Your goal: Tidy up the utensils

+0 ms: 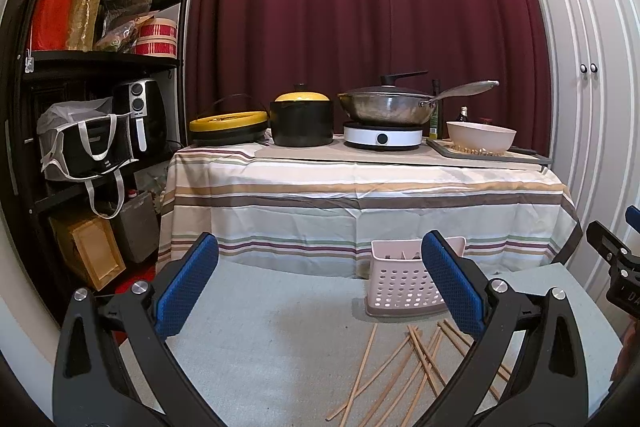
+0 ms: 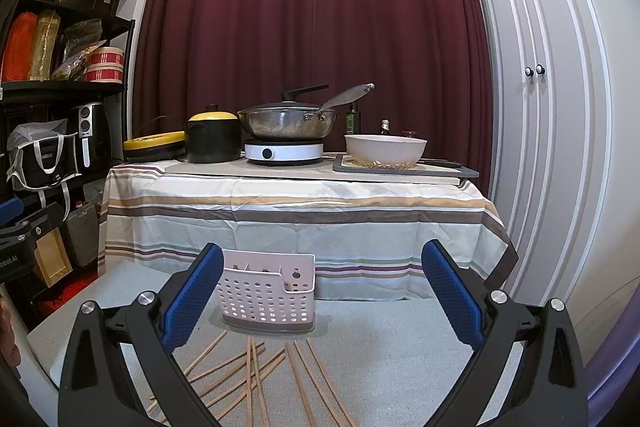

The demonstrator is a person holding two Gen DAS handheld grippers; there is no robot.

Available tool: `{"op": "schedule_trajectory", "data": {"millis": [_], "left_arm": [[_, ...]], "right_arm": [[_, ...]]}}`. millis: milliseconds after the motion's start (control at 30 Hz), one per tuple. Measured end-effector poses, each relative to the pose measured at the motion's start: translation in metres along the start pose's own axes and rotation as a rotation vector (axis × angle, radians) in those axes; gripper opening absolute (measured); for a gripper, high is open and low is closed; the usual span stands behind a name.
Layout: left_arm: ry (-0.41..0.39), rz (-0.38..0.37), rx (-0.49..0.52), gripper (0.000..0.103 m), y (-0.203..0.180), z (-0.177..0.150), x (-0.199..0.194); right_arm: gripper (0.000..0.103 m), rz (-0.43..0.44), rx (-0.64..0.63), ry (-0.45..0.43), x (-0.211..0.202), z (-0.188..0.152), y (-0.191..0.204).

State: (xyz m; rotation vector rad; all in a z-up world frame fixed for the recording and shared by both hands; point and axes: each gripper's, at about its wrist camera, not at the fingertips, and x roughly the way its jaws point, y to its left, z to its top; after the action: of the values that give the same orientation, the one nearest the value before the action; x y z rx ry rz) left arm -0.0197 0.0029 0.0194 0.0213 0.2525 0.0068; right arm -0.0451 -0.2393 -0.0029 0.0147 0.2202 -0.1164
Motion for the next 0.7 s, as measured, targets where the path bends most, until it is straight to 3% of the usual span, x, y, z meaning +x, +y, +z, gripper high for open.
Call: {"op": "schedule_trajectory", "data": {"millis": [700], "left_arm": [[0.001,-0.001,-0.005,0.099,0.0025,-0.0022,-0.0002]], "right_arm": [[0.097,-0.001,-0.001,0.0,0.0005,-0.0009,0.0007]]}}
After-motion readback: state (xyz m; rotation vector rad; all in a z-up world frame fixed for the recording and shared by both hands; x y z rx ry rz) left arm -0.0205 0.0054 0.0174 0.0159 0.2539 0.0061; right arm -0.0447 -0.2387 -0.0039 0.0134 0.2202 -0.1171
